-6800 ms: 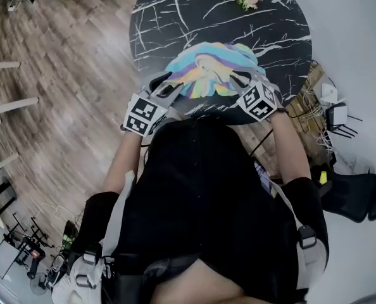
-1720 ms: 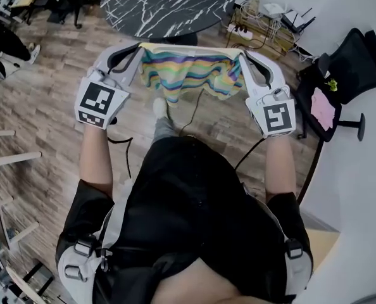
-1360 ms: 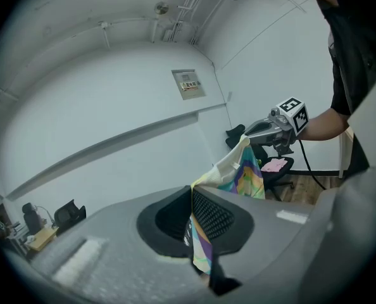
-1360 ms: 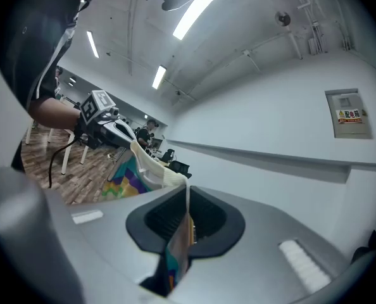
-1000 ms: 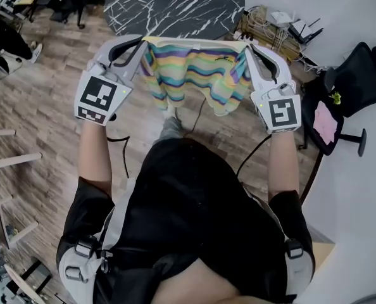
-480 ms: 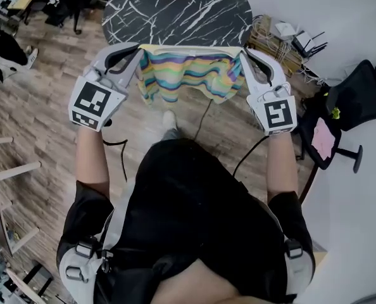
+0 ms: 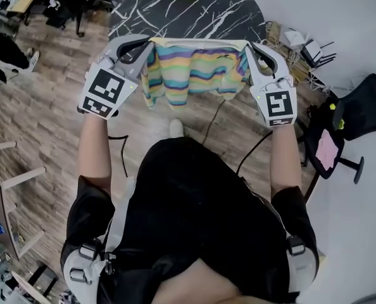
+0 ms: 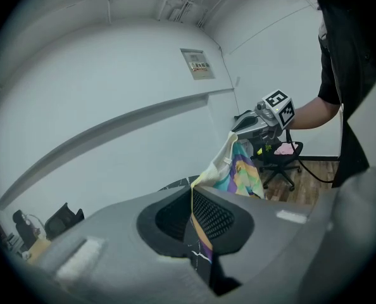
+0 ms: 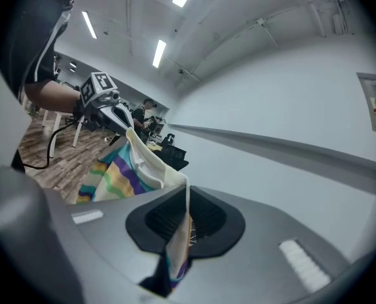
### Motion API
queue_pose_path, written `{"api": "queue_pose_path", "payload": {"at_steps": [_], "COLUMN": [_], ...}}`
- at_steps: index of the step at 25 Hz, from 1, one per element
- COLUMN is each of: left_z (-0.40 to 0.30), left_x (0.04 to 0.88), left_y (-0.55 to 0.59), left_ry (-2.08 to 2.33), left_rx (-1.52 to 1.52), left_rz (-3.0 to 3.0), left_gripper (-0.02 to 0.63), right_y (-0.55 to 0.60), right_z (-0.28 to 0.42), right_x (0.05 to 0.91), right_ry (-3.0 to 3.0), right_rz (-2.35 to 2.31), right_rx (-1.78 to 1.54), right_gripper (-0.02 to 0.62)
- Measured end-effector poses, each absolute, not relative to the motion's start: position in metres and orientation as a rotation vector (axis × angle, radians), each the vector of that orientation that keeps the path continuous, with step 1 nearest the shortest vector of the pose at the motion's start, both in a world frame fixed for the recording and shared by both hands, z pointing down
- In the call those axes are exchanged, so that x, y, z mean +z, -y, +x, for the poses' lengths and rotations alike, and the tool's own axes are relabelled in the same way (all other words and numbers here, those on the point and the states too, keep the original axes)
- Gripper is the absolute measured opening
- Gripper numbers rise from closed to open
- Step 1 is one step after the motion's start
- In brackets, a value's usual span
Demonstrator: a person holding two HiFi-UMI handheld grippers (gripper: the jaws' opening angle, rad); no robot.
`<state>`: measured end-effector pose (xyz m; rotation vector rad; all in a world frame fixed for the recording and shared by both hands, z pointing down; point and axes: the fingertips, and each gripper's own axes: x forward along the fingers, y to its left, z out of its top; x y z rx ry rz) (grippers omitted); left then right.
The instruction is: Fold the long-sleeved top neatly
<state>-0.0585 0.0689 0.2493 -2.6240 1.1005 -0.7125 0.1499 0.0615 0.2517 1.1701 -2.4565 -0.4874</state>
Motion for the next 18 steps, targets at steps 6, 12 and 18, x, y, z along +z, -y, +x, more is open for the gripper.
{"api": "queue_pose_path", "payload": {"at_steps": [6, 12, 18], "left_z": [-0.070, -0.079, -0.085], "left_x": [0.254, 0.274, 0.297], "left_y": [-0.023, 0.009, 0.048], "left_ry": [-1.063, -1.148, -1.247], "left_rx": [-0.684, -0.648, -0.705], "left_rz": [-2.676, -2.703, -2.643], "left_gripper": [0.014, 0.014, 0.014], "right_y": [-0.015, 0.016, 0.059], "right_z": [0.136, 0.129, 0.123], "right_x": [0.259, 0.275, 0.295], "right_ry": [2.394, 2.379, 2.357], "right_rz": [1.190, 1.198, 1.161], "right_rx": [-0.511, -0.481, -0.485], "right_gripper": [0.020, 0.020, 0.020]}}
